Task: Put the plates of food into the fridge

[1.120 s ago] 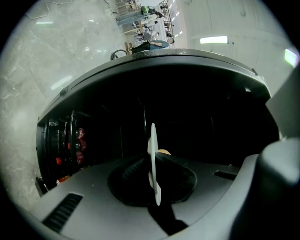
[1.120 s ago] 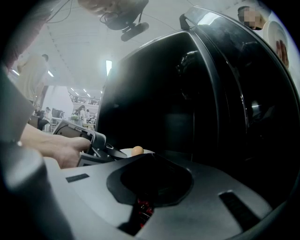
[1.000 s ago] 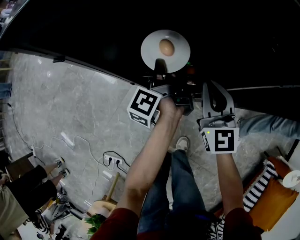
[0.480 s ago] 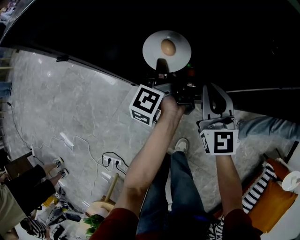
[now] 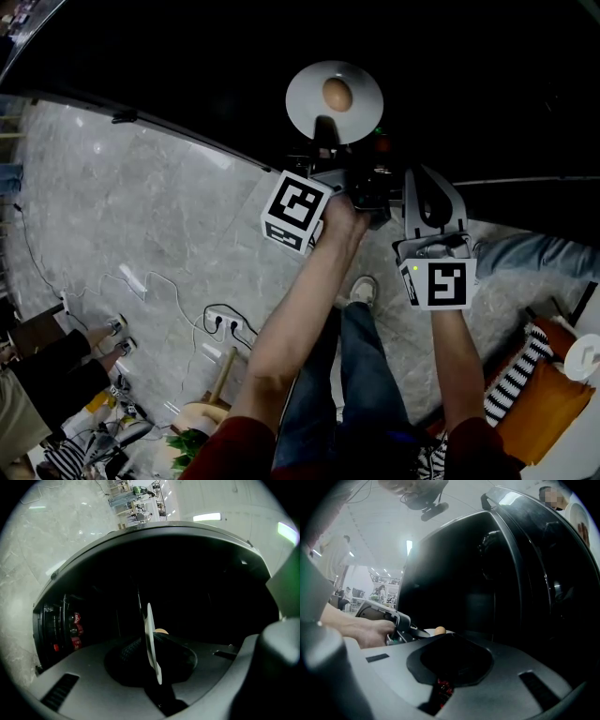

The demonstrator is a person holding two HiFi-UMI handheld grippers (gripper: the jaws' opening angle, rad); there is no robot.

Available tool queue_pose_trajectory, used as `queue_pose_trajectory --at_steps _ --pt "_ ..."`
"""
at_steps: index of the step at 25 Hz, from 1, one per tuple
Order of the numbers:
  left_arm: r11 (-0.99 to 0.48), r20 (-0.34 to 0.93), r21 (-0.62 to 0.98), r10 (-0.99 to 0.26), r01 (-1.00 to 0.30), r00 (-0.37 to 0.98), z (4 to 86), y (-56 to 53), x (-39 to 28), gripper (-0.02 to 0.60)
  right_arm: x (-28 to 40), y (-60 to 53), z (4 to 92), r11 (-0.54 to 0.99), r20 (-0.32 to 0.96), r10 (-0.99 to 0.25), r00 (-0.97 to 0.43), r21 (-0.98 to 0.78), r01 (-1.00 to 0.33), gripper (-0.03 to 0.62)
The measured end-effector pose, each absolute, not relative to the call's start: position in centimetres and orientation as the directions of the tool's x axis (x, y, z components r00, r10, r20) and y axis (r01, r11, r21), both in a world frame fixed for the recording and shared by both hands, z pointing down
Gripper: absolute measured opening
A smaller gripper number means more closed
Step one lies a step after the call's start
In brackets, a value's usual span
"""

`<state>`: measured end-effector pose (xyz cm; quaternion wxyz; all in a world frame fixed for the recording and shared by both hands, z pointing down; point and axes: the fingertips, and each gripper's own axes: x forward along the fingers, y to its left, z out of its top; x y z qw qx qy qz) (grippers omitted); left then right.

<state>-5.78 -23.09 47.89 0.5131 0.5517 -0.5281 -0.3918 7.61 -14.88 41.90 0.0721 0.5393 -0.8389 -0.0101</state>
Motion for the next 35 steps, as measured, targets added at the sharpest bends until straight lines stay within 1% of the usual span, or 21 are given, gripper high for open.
queue_pose_trajectory --at_steps 4,7,9,15,20,29,35 --pt "0.061 0.091 0.977 -0.986 -0.205 0.138 47.7 -23.0 -5.7 0.034 7.7 -14.8 42.0 0.415 0.111 -0.908 -0.405 0.095 -0.905 0.011" --pt "0.023 0.061 0.969 -0.987 -0.245 0.148 47.0 -22.7 -5.7 0.085 7.6 -14.7 41.9 0.415 0.112 -0.907 -0.405 0.096 -0.905 0.011" --pt "0.012 0.054 0.964 -0.987 -0.266 0.151 46.8 -22.5 -5.7 0.105 7.6 -14.7 41.9 0.414 0.111 -0.908 -0.404 0.095 -0.905 0.011" --pt "-0.004 0.051 0.939 -0.987 -0.344 0.151 46.9 -22.0 -6.0 0.141 7.7 -14.7 42.1 0.416 0.115 -0.907 -0.406 0.092 -0.905 0.011" --pt "-0.030 0.041 0.898 -0.988 -0.440 0.151 46.7 -21.0 -6.4 0.152 7.6 -14.7 42.0 0.415 0.109 -0.908 -0.405 0.092 -0.905 0.011" --pt "-0.060 0.057 0.737 -0.987 -0.673 0.151 47.1 -18.5 -6.7 0.160 7.6 -14.6 42.1 0.414 0.114 -0.908 -0.404 0.092 -0.905 0.011" --pt "-0.146 0.027 0.566 -0.980 -0.811 0.195 46.0 -17.0 -5.5 0.160 7.3 -14.5 42.0 0.417 0.109 -0.907 -0.408 0.091 -0.904 0.011"
